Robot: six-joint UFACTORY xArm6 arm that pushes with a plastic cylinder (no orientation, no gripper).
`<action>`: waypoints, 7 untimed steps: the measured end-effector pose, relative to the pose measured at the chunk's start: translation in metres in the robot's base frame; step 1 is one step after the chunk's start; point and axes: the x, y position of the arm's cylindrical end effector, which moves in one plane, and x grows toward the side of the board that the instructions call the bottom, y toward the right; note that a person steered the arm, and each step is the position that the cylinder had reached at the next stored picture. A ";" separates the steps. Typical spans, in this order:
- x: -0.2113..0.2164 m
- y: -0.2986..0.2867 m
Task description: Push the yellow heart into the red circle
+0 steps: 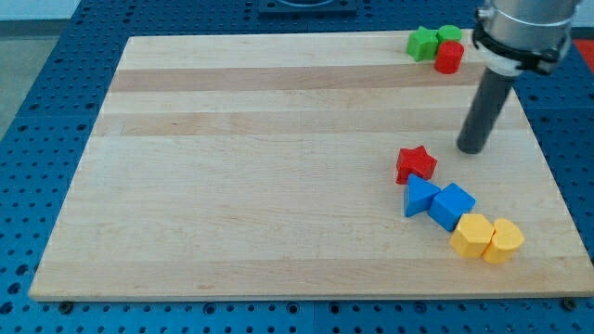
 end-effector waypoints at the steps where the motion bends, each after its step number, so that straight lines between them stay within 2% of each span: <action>1: 0.031 0.026; 3: 0.111 0.075; 4: 0.154 0.077; 5: 0.169 0.061; 7: 0.169 -0.002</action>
